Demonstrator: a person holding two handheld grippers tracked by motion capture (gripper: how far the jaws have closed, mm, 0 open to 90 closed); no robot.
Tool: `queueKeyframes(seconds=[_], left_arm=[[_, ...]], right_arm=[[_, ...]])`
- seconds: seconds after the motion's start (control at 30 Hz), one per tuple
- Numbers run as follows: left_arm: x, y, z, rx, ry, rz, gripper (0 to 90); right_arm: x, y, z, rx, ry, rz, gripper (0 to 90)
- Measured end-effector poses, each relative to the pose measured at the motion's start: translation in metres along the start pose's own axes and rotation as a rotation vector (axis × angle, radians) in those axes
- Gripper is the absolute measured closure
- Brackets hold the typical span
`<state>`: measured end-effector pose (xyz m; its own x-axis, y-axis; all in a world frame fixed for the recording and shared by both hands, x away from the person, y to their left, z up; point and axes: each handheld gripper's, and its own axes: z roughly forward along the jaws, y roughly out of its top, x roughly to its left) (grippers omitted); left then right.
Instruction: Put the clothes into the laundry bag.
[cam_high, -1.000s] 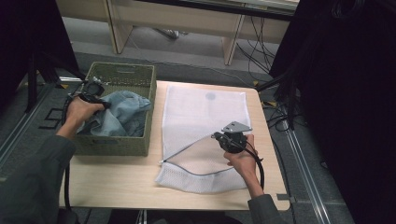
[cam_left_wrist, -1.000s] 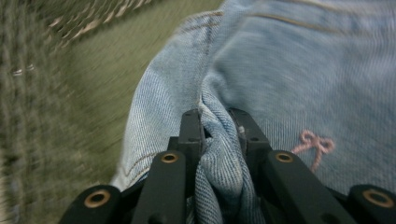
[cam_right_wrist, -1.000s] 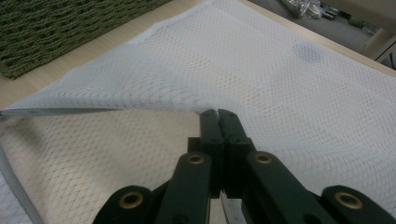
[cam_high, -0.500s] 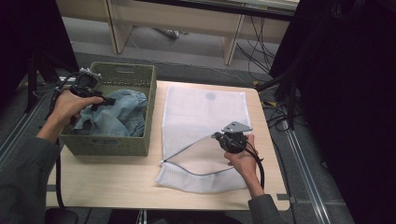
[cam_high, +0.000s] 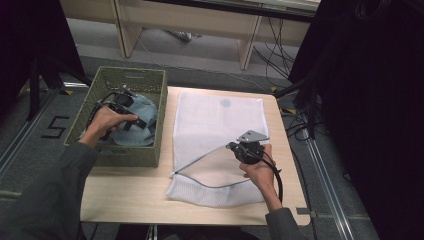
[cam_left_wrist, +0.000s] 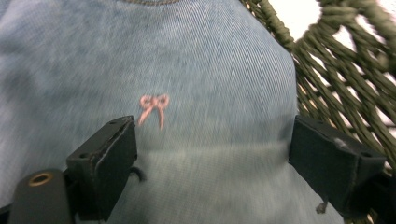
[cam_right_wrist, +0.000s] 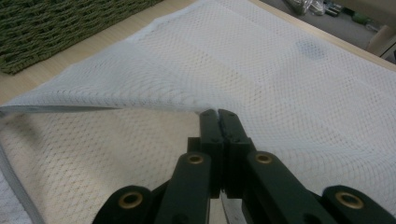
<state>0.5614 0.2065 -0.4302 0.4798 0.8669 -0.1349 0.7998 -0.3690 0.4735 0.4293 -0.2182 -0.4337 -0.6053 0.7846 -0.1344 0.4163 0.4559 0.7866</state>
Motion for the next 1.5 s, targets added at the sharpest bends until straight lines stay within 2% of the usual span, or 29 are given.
queueKeyframes(seconds=[0.07,0.1,0.13,0.17,0.2,0.23,0.27,0.3,0.4,0.43,0.47,0.5,0.53,0.57,0.6,0.63,0.7,0.77,0.83,0.87,0.93,0.97,1.0,1.1,1.2,1.27,1.3,1.43,1.5], left_arm=[[-0.004,0.000,0.010,0.007,0.021,-0.069,13.2],[-0.004,0.001,0.014,0.015,0.022,-0.080,13.0],[-0.006,0.001,0.017,0.030,0.032,-0.060,11.9],[-0.005,0.001,0.021,0.068,0.073,-0.004,10.9],[-0.007,0.001,0.027,0.086,0.102,-0.010,11.0],[-0.008,-0.001,0.032,0.104,0.100,-0.029,8.0],[-0.004,-0.002,0.039,0.128,0.103,-0.057,0.0],[-0.003,-0.004,0.043,0.134,0.090,-0.095,0.0],[0.004,-0.011,0.048,0.117,0.049,-0.127,0.0],[0.007,-0.011,0.047,0.110,0.044,-0.092,0.0],[0.007,-0.013,0.046,0.105,0.030,-0.120,0.0],[0.009,-0.013,0.044,0.104,0.033,-0.113,19.1],[0.011,-0.014,0.043,0.092,0.039,-0.112,19.1],[0.013,-0.015,0.042,0.083,0.038,-0.110,29.4],[0.016,-0.015,0.041,0.074,0.029,-0.080,37.2],[0.016,-0.016,0.040,0.071,0.024,-0.087,43.1],[0.016,-0.017,0.038,0.055,0.028,-0.090,53.5],[0.013,-0.018,0.037,0.039,0.042,-0.071,59.7],[0.013,-0.020,0.033,0.006,0.043,-0.072,64.5],[0.014,-0.020,0.028,0.001,0.027,-0.062,66.3],[0.016,-0.021,0.020,-0.059,0.013,-0.088,68.4],[0.017,-0.021,0.014,-0.076,-0.004,-0.079,68.9],[0.019,-0.020,0.008,-0.095,-0.023,-0.048,69.3],[0.016,-0.021,-0.015,-0.196,-0.109,-0.081,69.8],[0.014,-0.022,-0.039,-0.251,-0.137,-0.064,70.0],[0.014,-0.024,-0.056,-0.299,-0.172,-0.085,70.1],[0.013,-0.026,-0.064,-0.330,-0.209,-0.096,70.2],[0.011,-0.030,-0.094,-0.402,-0.271,-0.099,70.1],[0.008,-0.033,-0.111,-0.446,-0.331,-0.103,70.1]], right_arm=[[0.000,0.000,0.000,-0.004,-0.002,-0.001,90.0],[-0.001,0.000,0.000,-0.012,-0.004,-0.010,90.0],[-0.001,0.000,0.000,-0.011,-0.004,-0.011,90.0],[0.000,0.000,-0.001,0.001,0.000,0.007,90.0],[-0.001,0.001,0.000,-0.011,-0.005,-0.013,90.0],[-0.001,0.001,0.000,-0.011,-0.005,-0.008,90.0],[0.000,0.001,-0.001,-0.007,-0.004,-0.010,90.0],[0.000,0.001,-0.001,-0.012,-0.007,-0.011,90.0],[0.000,0.001,-0.001,-0.017,-0.009,-0.010,90.0],[0.000,0.001,-0.001,-0.016,-0.008,-0.009,90.0],[0.000,0.001,-0.001,-0.018,-0.008,-0.008,90.0],[0.000,0.001,0.000,-0.022,-0.010,-0.008,90.0],[0.000,0.001,0.000,-0.021,-0.010,-0.008,90.0],[0.000,0.001,-0.001,-0.019,-0.008,-0.008,90.0],[0.000,0.001,-0.001,-0.018,-0.008,-0.009,90.0],[0.000,0.002,-0.001,-0.018,-0.007,-0.009,90.0],[0.000,0.002,-0.002,-0.017,-0.008,-0.011,90.0],[0.000,0.002,-0.003,-0.017,-0.006,-0.010,90.0],[0.000,0.002,-0.003,-0.016,-0.006,-0.011,90.0],[0.000,0.002,-0.003,-0.018,-0.007,-0.010,90.0],[0.000,0.002,-0.003,-0.021,-0.007,-0.008,90.0],[-0.001,0.003,-0.004,-0.011,0.002,-0.006,90.0],[-0.001,0.003,-0.003,-0.020,-0.005,-0.006,90.0],[-0.001,0.003,-0.004,-0.019,-0.008,-0.001,90.0],[-0.002,0.003,-0.004,-0.027,-0.010,0.001,90.0],[-0.001,0.003,-0.004,-0.023,-0.008,0.008,90.0],[-0.001,0.003,-0.005,-0.024,-0.008,0.006,90.0],[-0.001,0.003,-0.004,-0.029,-0.011,0.001,90.0],[-0.001,0.003,-0.005,-0.032,-0.011,0.002,90.0]])
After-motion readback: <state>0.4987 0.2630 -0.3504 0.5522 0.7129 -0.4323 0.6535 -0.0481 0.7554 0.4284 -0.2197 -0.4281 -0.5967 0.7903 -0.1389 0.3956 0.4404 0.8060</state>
